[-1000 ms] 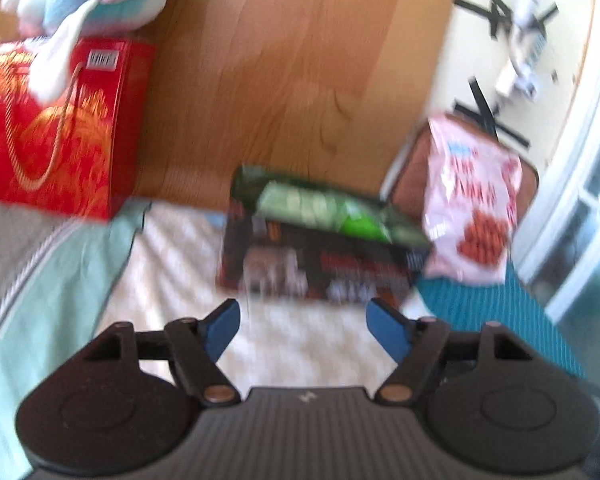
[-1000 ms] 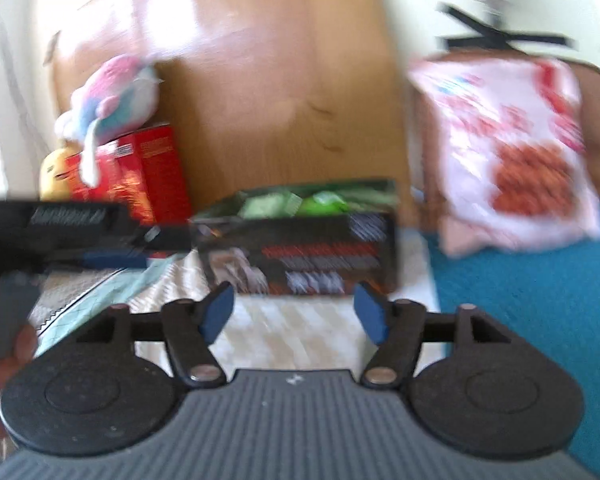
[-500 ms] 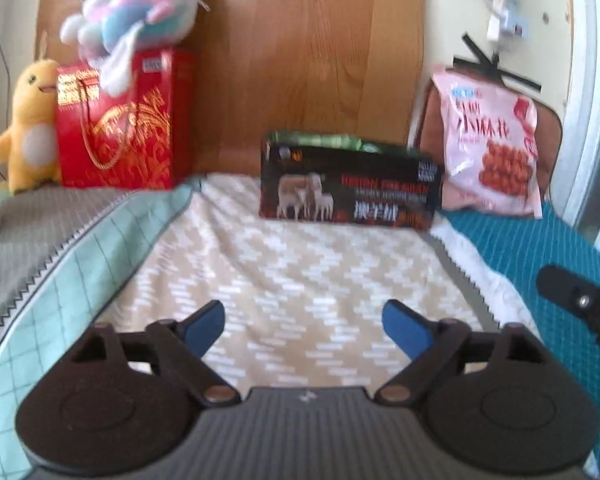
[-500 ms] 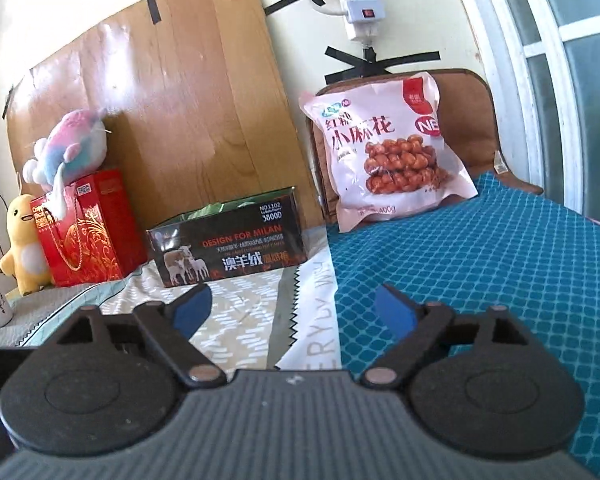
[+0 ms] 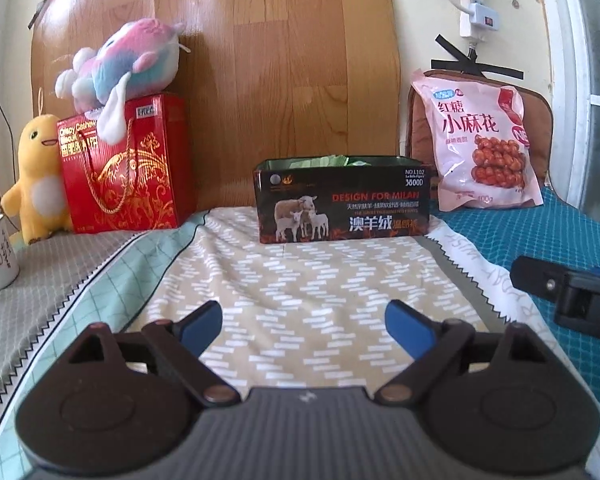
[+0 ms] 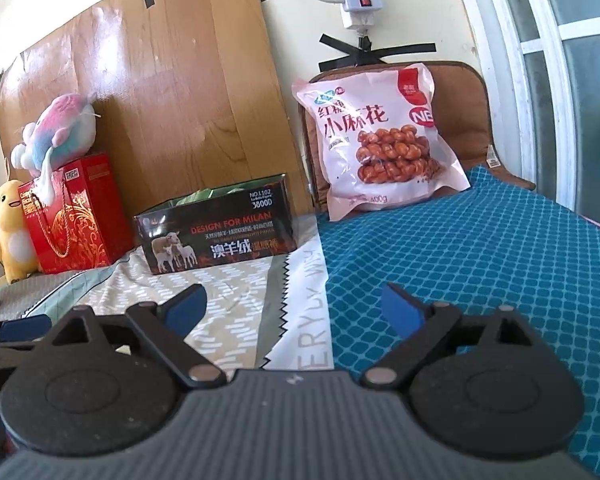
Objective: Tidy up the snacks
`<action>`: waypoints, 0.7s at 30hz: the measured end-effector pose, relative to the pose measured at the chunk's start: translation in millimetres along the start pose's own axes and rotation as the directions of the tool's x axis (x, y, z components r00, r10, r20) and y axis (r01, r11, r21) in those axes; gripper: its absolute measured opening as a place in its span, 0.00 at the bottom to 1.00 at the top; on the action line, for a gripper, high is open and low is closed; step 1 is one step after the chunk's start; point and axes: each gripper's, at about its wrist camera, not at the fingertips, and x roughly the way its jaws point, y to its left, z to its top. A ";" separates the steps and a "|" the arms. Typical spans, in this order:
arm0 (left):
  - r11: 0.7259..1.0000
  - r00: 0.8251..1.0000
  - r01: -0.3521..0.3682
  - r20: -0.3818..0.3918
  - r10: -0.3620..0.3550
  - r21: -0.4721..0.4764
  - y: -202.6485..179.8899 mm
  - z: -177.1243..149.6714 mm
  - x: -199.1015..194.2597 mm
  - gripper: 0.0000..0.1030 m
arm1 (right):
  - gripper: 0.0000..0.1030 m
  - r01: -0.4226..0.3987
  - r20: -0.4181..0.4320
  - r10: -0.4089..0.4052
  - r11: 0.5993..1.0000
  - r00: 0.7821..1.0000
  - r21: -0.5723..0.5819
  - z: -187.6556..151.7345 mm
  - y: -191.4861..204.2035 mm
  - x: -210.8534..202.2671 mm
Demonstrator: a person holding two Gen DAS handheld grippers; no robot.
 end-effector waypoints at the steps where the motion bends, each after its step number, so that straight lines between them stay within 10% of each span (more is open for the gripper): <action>1: 1.000 1.000 0.003 -0.003 -0.003 -0.001 0.3 0.1 0.6 0.89 | 0.93 0.000 -0.003 0.000 1.000 1.000 -0.003 0.0 0.4 0.5; 21: 1.000 0.999 -0.010 -0.052 0.011 0.019 -2.2 0.4 9.0 0.94 | 0.94 -0.061 -0.070 0.060 0.998 0.996 -0.021 0.8 5.8 8.6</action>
